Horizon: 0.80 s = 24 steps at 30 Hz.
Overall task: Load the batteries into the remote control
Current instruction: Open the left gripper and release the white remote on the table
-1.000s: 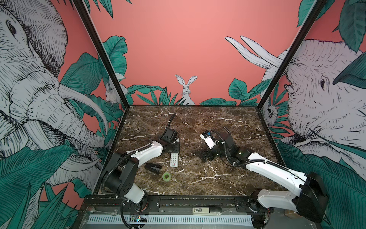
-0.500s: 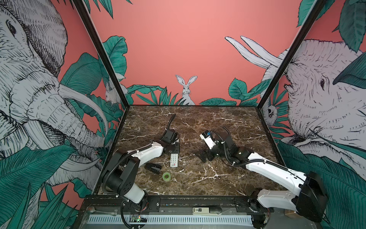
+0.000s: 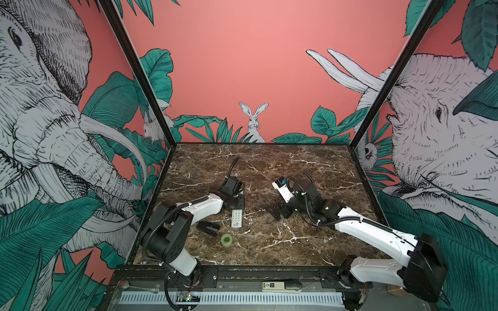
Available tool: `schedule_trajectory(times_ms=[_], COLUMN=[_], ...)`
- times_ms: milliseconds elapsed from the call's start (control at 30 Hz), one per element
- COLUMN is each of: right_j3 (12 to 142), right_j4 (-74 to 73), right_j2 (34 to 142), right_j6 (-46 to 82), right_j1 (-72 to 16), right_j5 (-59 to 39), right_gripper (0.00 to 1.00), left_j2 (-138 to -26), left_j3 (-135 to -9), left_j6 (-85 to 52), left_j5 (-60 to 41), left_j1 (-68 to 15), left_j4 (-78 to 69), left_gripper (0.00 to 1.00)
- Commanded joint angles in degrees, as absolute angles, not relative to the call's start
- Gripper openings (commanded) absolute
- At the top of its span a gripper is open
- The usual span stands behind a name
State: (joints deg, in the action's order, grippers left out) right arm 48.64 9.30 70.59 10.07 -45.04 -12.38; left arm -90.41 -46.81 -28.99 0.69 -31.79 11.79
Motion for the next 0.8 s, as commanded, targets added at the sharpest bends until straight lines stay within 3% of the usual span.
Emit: schedule_trajectory(times_ms=[0, 767], right_j3=[48.6, 48.4], right_j4=[7.9, 7.8], right_j2=[69.3, 69.2], right_j6=[10.2, 10.4], right_j1=[-44.9, -44.8], right_j5=[-12.0, -11.9], right_gripper=[0.99, 0.99], left_j2=[-91.2, -94.8], left_j3=[-45.1, -44.3], left_j6=[-29.4, -30.3], left_j5=[2.1, 2.8], left_j1=[-32.2, -32.4], left_j4=[12.3, 10.5], left_gripper=[0.14, 0.16])
